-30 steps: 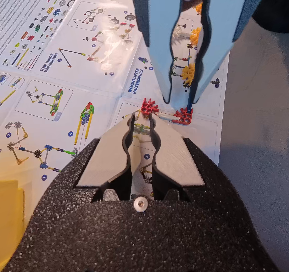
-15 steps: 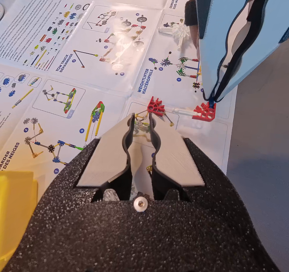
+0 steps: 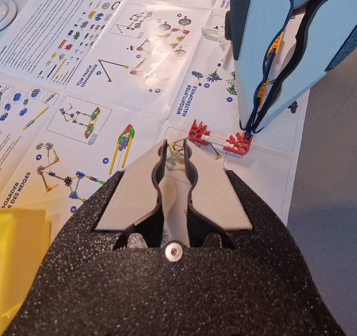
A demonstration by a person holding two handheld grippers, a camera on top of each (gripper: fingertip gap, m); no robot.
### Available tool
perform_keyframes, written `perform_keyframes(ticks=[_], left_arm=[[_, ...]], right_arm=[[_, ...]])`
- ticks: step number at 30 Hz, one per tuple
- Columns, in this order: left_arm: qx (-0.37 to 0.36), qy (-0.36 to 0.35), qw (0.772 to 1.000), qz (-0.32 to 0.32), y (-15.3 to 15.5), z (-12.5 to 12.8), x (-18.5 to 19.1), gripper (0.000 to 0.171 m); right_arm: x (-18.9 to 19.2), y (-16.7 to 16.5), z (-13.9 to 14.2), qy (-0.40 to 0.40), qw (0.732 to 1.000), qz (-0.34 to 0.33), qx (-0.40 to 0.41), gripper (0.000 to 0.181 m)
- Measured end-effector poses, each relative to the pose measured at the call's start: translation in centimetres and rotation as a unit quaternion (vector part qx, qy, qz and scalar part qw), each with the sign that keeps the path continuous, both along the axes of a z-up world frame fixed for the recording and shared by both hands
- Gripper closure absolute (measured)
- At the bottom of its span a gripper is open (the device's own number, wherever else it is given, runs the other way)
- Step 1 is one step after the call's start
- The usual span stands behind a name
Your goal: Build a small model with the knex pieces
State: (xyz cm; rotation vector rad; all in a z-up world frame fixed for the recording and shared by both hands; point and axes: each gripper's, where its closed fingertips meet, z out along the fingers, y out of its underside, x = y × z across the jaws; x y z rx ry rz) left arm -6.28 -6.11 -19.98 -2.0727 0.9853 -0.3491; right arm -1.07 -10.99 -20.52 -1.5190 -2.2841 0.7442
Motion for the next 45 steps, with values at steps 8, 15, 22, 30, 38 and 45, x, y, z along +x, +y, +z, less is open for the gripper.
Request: perform_keyframes(ticks=[8,15,22,30,38,45], left_arm=[[0.010,0.030,0.999,0.007,0.3,-0.4,0.1,0.161],[-0.002,0.034,0.999,-0.015,-0.6,-0.5,0.1,0.162],[-0.002,0.034,0.999,-0.025,-1.0,-0.2,0.1,0.159],[-0.006,0.036,0.999,-0.031,-1.3,-0.3,0.2,0.158],[-0.008,0.033,0.999,-0.035,-1.5,-0.3,0.4,0.158],[-0.007,0.013,0.999,-0.041,-1.7,0.0,1.4,0.157]], right_arm=[[-0.6,0.7,1.3,0.016,1.000,-0.007,-0.020,0.167],[-3.9,2.6,1.1,0.018,0.999,-0.047,-0.016,0.178],[-3.8,2.7,0.1,-0.016,0.999,-0.032,0.032,0.181],[-3.8,2.4,-0.3,-0.026,0.999,-0.034,0.023,0.181],[-3.9,2.9,-0.2,0.008,0.999,-0.046,0.003,0.181],[0.2,6.1,6.0,0.110,0.985,-0.124,-0.038,0.168]])
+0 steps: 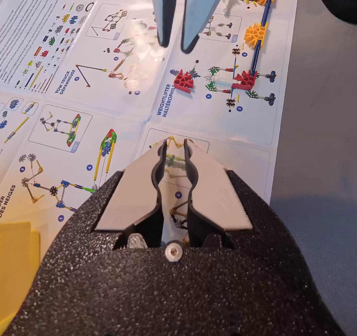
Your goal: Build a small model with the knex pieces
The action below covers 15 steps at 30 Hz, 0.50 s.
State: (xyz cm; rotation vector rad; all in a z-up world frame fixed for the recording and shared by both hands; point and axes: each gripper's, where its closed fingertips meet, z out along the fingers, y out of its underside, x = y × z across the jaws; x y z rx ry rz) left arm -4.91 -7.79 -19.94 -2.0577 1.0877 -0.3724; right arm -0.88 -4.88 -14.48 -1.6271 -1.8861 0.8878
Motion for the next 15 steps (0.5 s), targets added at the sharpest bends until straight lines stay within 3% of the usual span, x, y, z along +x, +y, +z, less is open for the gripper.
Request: perform_keyframes(ticks=[6,10,15], left_arm=[[0.003,0.005,1.000,0.002,0.1,-0.3,0.6,0.156],[0.005,-0.008,1.000,0.008,0.6,-0.1,1.0,0.154],[0.016,0.005,1.000,-0.009,2.0,0.1,2.2,0.147]], right_arm=[[7.4,-2.6,-3.0,-0.073,0.997,0.022,-0.004,0.159],[10.0,-3.7,-5.5,-0.128,0.991,0.033,0.023,0.156],[8.7,-4.3,-6.0,-0.110,0.992,0.050,0.032,0.181]])
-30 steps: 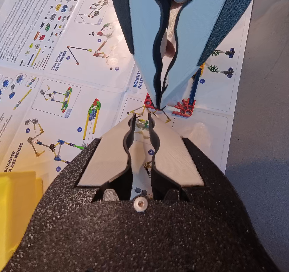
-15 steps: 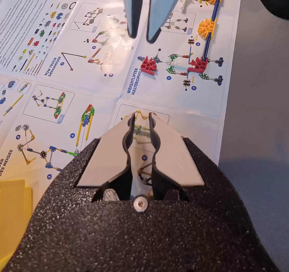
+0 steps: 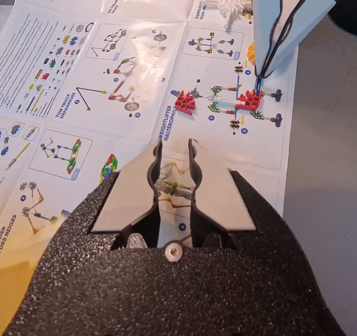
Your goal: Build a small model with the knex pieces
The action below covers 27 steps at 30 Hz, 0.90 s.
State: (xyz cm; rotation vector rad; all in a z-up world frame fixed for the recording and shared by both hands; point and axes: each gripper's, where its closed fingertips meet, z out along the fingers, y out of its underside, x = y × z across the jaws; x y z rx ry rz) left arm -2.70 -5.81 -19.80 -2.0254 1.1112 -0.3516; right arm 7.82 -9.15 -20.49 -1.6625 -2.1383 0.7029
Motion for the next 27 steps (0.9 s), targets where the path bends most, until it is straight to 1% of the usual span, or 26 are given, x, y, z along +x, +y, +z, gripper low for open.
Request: perform_keyframes(ticks=[3,5,8,10,11,13,14,15,18,20,27], left_arm=[[-0.006,0.006,1.000,-0.019,0.8,-0.2,0.9,0.140],[-0.007,0.019,0.999,-0.037,1.1,-0.5,1.5,0.136],[-0.001,0.034,0.997,-0.065,1.7,-1.0,2.3,0.129],[-0.004,0.025,0.996,-0.084,2.0,-0.9,3.2,0.128],[-0.008,0.019,0.995,-0.094,2.1,-0.9,3.6,0.128],[-0.021,0.015,0.993,-0.113,1.9,-1.1,4.4,0.134],[-0.027,0.012,0.992,-0.121,1.7,-1.2,4.7,0.141],[-0.033,0.011,0.992,-0.124,1.6,-1.3,4.9,0.149],[-0.042,0.014,0.994,-0.096,1.4,-1.3,4.6,0.149],[-0.045,0.014,0.997,-0.068,1.1,-1.3,4.1,0.149],[-0.055,-0.047,0.997,-0.015,-1.1,0.4,3.2,0.149]], right_arm=[[-1.0,-0.5,-0.1,0.004,1.000,0.024,0.009,0.181],[-1.2,-0.5,0.4,0.013,0.999,0.030,0.017,0.181],[-0.1,0.0,1.3,0.021,0.999,0.019,0.015,0.163],[1.3,0.6,1.1,0.010,1.000,0.010,0.022,0.159],[1.9,0.9,0.9,0.003,1.000,0.004,0.023,0.159],[3.1,1.3,0.3,-0.015,1.000,-0.005,0.020,0.159],[3.5,1.5,-0.1,-0.025,0.999,-0.009,0.022,0.159],[3.3,1.6,0.0,-0.017,1.000,-0.011,0.020,0.163],[2.8,1.5,-0.1,-0.013,1.000,-0.005,0.022,0.169],[2.0,0.9,-0.1,-0.002,1.000,0.005,0.021,0.181],[-0.2,-1.3,-0.1,0.026,0.998,0.050,0.020,0.181]])
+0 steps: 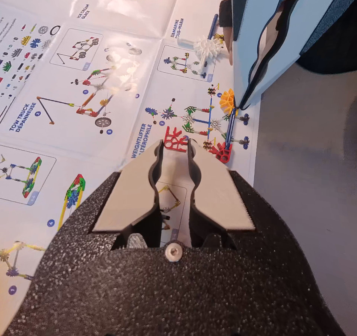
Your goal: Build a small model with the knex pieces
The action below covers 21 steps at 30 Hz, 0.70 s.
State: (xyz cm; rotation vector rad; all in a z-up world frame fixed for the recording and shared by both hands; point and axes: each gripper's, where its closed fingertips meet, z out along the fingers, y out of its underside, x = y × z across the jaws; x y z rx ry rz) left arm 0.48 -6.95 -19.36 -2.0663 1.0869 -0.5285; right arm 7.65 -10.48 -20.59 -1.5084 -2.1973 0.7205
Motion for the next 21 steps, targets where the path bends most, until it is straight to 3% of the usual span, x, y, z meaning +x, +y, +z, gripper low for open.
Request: perform_keyframes(ticks=[8,15,21], left_arm=[[-0.012,0.016,1.000,0.005,-0.2,-1.3,0.0,0.149],[-0.013,0.018,1.000,0.002,-0.3,-1.2,-0.1,0.149],[-0.009,0.020,1.000,0.002,-0.3,-1.3,-0.4,0.149]], right_arm=[[-0.1,-1.0,0.1,0.012,1.000,0.020,0.006,0.181],[-0.2,-0.6,0.6,0.027,1.000,0.013,0.008,0.165],[0.1,-0.4,0.0,0.012,1.000,0.009,0.013,0.164]])
